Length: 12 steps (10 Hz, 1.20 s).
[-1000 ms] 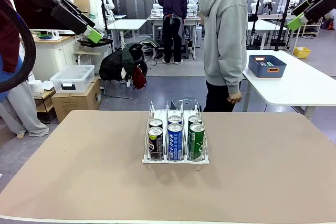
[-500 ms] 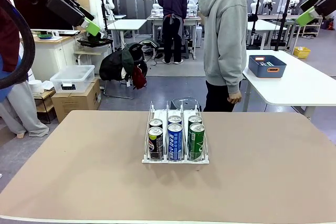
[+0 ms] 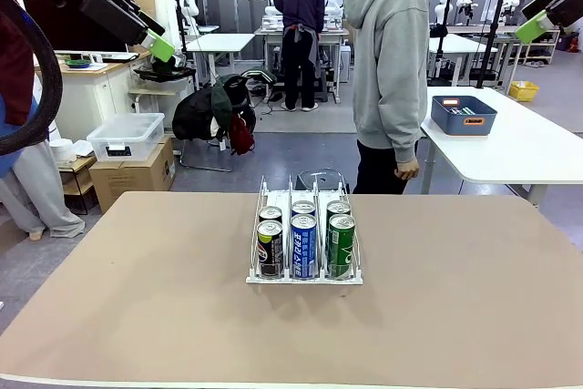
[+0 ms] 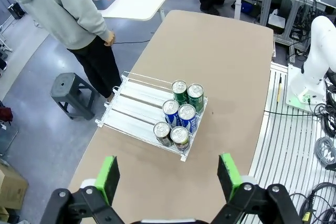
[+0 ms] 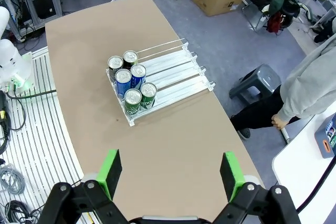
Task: Fill the beverage cans into the dispenser.
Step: Pick up the Ionic drink handed by the human.
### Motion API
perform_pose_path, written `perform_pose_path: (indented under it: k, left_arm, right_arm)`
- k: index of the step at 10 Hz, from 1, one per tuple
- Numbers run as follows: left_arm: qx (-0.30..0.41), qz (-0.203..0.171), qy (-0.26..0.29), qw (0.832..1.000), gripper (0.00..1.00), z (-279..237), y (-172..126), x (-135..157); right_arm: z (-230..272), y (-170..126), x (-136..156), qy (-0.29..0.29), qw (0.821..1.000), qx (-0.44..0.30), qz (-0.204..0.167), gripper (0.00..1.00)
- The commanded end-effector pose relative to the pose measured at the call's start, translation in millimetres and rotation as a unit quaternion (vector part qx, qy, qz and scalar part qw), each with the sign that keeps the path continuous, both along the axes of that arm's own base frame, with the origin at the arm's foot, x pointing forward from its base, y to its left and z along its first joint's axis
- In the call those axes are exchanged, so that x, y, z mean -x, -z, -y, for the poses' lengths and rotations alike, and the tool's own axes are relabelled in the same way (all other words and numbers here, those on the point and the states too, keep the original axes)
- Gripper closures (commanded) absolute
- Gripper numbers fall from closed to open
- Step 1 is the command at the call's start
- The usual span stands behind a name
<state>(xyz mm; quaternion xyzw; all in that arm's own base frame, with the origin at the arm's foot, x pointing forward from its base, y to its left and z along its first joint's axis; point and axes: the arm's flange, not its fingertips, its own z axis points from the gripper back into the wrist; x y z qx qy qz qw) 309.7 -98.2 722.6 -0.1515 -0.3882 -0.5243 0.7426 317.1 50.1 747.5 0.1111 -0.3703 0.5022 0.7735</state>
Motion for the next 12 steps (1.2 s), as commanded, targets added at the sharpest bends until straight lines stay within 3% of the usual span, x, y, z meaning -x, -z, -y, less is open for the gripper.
perform_pose_path:
  k: [1,12]
  left_arm:
    - [-0.002,0.001,-0.004,1.000,0.00,-1.6,0.5,-0.9]
    - [-0.002,0.001,-0.004,1.000,0.00,-1.6,0.5,-0.9]
  right_arm:
    - [-0.5,0.8,-0.8,-0.003,1.000,0.002,0.001,0.00]
    - [-0.5,0.8,-0.8,-0.003,1.000,0.002,0.001,0.00]
